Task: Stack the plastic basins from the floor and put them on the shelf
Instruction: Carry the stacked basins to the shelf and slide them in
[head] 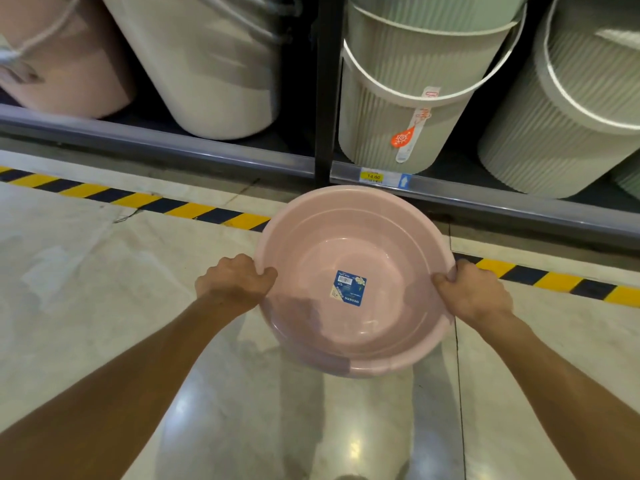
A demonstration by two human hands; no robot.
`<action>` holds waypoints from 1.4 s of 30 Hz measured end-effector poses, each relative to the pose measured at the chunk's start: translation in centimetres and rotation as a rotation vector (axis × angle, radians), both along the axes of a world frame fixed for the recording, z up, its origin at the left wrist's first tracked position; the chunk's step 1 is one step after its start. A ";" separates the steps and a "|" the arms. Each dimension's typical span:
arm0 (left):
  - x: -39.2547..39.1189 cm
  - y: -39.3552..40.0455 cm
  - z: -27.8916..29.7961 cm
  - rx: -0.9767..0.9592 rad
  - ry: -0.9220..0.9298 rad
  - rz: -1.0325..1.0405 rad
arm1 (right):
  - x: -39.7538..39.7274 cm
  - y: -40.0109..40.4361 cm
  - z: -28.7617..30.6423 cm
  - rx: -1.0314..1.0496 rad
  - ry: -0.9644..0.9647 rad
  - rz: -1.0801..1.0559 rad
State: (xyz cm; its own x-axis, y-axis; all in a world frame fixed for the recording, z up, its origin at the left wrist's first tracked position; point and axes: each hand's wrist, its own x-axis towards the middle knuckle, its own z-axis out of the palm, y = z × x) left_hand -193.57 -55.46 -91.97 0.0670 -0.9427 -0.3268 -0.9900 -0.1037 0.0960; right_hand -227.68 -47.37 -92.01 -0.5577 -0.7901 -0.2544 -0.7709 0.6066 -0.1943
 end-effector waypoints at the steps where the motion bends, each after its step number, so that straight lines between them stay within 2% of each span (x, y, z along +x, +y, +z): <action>1: 0.0 -0.1 -0.2 0.022 0.027 0.014 | 0.0 -0.1 -0.2 0.017 -0.038 -0.021; 6: 0.4 -0.3 -1.1 0.093 0.222 0.086 | 0.0 -0.4 -0.7 0.021 -0.217 -0.101; 12: 1.3 0.7 0.3 0.035 0.229 0.188 | 1.0 -1.0 1.4 -0.038 -0.242 -0.111; 15: 3.1 2.3 4.5 0.009 0.218 0.230 | 2.4 -1.2 5.5 -0.051 -0.237 -0.105; 18: 6.5 3.8 12.3 0.007 0.228 0.313 | 5.3 -2.3 13.0 -0.014 -0.245 -0.046; 21: 11.6 5.7 22.6 0.011 0.209 0.411 | 10.0 -3.7 22.9 0.018 -0.280 0.048; 29: 29.3 9.2 55.5 -0.068 0.223 0.741 | 29.9 -11.0 55.8 0.037 -0.316 0.394; 33: 38.7 10.2 69.4 -0.177 0.214 0.826 | 41.1 -14.3 70.0 -0.030 -0.346 0.551; 38: 48.2 12.0 80.8 -0.310 0.235 0.910 | 52.6 -16.2 81.9 -0.145 -0.355 0.681; 42: 53.8 13.6 84.8 -0.407 0.268 0.976 | 59.7 -17.0 87.0 -0.180 -0.356 0.740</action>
